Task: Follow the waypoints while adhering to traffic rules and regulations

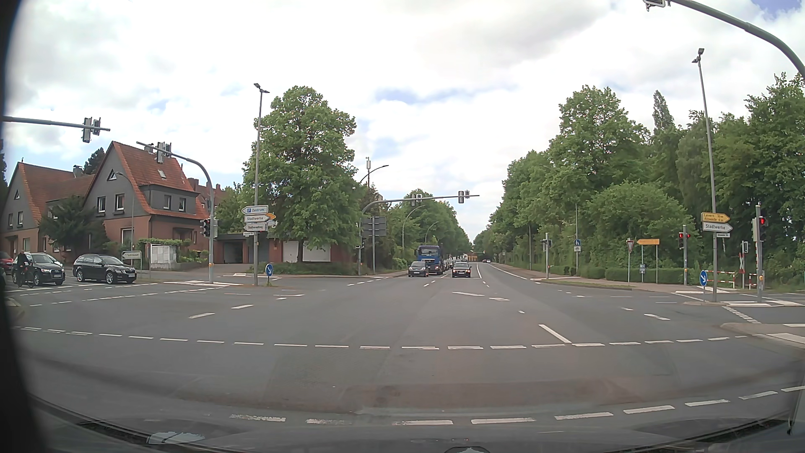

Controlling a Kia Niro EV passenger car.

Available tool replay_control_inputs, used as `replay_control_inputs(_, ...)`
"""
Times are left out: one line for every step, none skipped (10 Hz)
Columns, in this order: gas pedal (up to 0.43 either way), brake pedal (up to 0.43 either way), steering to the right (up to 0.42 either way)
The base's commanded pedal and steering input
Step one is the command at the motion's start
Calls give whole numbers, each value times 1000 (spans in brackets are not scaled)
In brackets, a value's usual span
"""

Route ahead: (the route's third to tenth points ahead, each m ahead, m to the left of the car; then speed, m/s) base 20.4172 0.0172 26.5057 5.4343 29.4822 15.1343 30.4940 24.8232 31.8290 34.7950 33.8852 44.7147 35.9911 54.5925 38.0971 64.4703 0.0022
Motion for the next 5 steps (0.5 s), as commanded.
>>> replay_control_inputs(0, 0, 8)
replay_control_inputs(0, 0, 8)
replay_control_inputs(0, 0, 8)
replay_control_inputs(0, 0, 8)
replay_control_inputs(0, 0, 8)
